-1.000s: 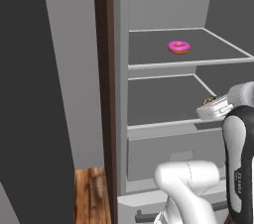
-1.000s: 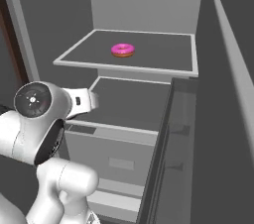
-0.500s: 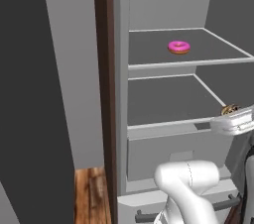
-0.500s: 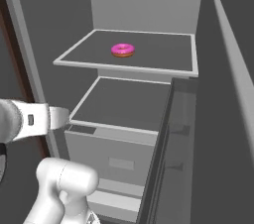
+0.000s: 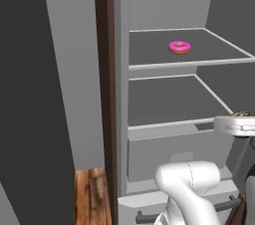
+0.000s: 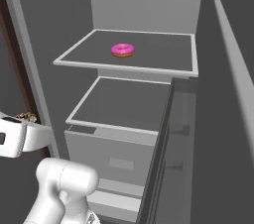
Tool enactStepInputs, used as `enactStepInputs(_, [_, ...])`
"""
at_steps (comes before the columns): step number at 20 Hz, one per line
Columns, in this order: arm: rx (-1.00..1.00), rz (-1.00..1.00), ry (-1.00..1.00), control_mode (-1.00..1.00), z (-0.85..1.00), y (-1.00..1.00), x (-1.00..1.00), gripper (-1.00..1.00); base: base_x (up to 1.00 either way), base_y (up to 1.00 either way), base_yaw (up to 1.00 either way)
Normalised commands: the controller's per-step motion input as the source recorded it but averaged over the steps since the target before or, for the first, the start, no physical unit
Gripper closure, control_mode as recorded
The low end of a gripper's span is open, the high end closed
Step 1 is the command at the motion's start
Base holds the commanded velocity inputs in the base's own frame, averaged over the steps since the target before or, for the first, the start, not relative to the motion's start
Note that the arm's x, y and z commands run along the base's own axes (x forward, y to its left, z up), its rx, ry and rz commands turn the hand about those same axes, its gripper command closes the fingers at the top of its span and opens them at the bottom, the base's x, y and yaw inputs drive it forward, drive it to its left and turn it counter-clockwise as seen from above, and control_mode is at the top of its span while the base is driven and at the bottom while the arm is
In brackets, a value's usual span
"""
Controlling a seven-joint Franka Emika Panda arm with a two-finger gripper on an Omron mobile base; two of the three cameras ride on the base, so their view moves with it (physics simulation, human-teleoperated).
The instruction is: Take the donut and cupcake from the fridge and place them on the empty tray on the dining counter.
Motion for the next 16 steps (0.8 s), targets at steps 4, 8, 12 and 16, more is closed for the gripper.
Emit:
enactStepInputs(4, [0.00, 0.06, 0.00, -1.00, 0.00, -0.18, 0.00, 1.00, 0.00, 0.00, 0.00])
enactStepInputs(8, [0.00, 0.00, 0.00, 1.00, 0.00, 0.00, 0.01, 1.00, 0.00, 0.00, 0.02])
enactStepInputs(12, [0.00, 0.00, 0.00, 1.00, 0.00, 0.00, 0.00, 1.00, -0.65, -0.08, 0.05])
enactStepInputs(16, [0.00, 0.00, 0.00, 1.00, 0.00, 0.00, 0.00, 1.00, -0.92, -0.04, 0.05])
